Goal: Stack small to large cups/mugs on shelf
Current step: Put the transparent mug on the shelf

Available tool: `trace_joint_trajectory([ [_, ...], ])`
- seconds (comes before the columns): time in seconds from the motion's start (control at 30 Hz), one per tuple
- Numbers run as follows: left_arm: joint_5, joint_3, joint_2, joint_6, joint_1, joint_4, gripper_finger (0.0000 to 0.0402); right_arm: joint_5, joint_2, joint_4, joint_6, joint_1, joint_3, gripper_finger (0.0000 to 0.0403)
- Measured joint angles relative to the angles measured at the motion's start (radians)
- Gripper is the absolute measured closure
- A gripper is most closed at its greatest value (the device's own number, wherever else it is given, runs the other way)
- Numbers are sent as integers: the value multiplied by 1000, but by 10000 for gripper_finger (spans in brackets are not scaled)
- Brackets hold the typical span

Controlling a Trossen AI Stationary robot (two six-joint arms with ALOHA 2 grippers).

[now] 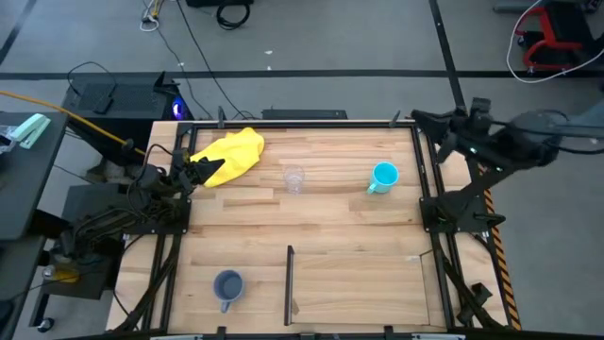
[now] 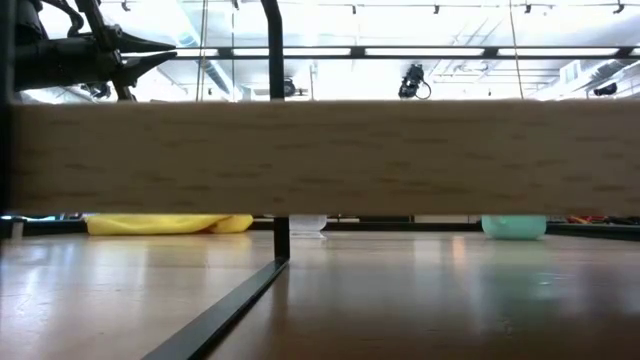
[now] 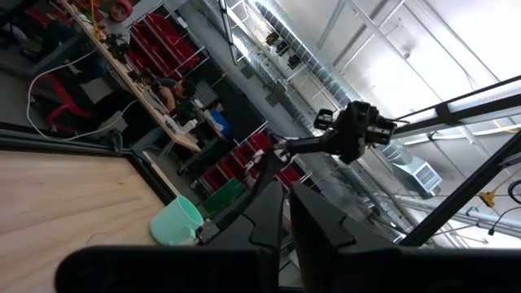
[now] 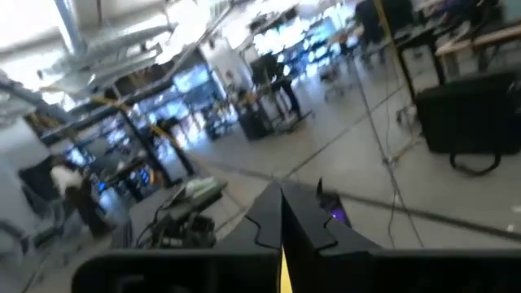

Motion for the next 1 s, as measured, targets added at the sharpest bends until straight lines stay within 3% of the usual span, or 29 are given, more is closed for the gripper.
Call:
trace_joint_trajectory([
  [0.17, 0, 0, 0, 0, 0, 0, 367, -396, 115, -179, 169, -319, 70, 394],
  [0.27, 2, 0, 0, 0, 0, -1, 371, -658, 187, -182, 198, -517, 81, 393],
  [0.37, 3, 0, 0, 0, 0, -2, 374, -844, 272, -184, 228, -669, 83, 393],
  [0.6, 3, 0, 0, 0, 0, -12, 366, -983, 474, -181, 236, -863, 83, 392],
  [1.0, 12, 2, 0, 53, 0, -111, 376, -1097, 760, -120, 319, -821, 82, 391],
])
